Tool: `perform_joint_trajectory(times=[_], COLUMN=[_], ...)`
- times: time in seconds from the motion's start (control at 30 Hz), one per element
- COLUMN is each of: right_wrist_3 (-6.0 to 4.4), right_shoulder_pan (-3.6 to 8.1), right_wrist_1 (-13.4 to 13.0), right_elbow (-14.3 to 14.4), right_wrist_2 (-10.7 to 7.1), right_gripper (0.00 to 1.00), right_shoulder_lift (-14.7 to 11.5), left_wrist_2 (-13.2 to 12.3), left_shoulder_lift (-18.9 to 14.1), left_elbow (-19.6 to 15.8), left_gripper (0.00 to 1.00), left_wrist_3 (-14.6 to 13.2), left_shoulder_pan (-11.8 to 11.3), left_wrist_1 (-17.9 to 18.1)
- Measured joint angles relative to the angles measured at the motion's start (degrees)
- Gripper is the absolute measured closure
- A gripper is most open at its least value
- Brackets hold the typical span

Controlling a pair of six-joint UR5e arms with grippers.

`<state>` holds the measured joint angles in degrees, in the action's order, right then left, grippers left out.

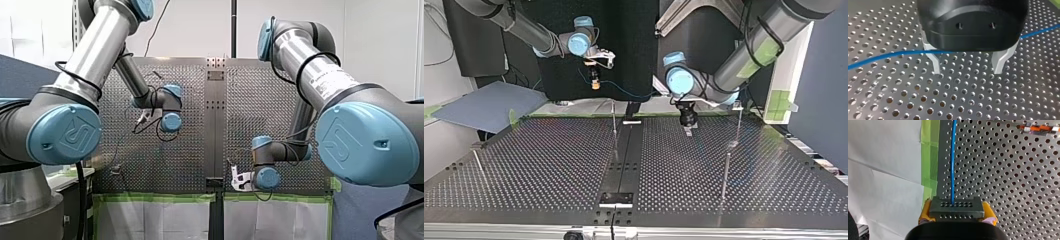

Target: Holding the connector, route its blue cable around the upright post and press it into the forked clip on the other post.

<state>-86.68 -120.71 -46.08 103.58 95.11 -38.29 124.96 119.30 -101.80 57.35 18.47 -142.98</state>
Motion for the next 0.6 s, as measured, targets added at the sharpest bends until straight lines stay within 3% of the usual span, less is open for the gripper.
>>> perform_joint_trajectory(times=[0.2,0.6], right_wrist_3=[0.0,0.01], right_shoulder_pan=[0.13,0.17], right_wrist_1=[-0.06,-0.09], right_elbow=[0.01,0.01], right_wrist_2=[0.0,0.0], right_gripper=[1.0,1.0], right_shoulder_lift=[0.0,0.0], left_wrist_2=[0.45,0.13], left_shoulder_lift=[0.14,1.08], left_elbow=[0.02,0.05], left_gripper=[0.0,0.0], left_wrist_3=[-2.32,-3.09], left_shoulder_pan=[-0.05,-0.61], left_wrist_1=[0.36,0.75])
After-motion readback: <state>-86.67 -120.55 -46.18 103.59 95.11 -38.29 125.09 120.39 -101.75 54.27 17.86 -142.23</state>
